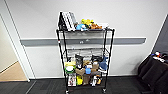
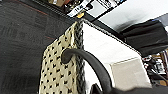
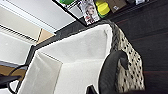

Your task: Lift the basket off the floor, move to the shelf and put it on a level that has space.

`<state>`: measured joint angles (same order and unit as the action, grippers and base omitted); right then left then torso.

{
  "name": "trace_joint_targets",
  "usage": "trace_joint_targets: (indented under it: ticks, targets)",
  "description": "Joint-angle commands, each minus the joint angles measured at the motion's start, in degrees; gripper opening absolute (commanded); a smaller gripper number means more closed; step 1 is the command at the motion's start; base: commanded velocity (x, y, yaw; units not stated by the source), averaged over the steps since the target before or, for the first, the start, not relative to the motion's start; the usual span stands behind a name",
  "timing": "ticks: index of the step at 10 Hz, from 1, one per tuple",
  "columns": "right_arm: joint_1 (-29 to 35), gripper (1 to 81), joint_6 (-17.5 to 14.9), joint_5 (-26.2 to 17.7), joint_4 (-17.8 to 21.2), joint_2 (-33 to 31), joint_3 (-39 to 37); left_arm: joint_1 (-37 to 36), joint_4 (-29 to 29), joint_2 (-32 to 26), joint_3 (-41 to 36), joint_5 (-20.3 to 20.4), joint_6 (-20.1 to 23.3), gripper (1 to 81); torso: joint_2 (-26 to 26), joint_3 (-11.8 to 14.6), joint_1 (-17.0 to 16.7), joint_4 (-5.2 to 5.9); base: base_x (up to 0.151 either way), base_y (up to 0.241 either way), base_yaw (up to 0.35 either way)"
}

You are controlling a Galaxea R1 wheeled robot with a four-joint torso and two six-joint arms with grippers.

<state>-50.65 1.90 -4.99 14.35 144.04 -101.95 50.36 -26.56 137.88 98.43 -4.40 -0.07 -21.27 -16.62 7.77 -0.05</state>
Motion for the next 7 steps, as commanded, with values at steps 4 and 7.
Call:
trace_joint_targets:
  ticks: [4,7]
  targets:
    - [9.03,1.0,0.03,-0.38,0.86,-3.47,6.41,-8.83,-0.33,-3.56,-5.43,-0.08,0.16,1.0,0.02,0.00,0.02,0.00,0.088,0.000,0.000]
    - [10.34,1.0,0.12,-0.29,1.21,-5.58,9.76,-9.61,-0.33,-5.06,-8.24,0.09,0.07,1.0,0.02,0.02,0.02,0.00,0.093,0.000,0.000]
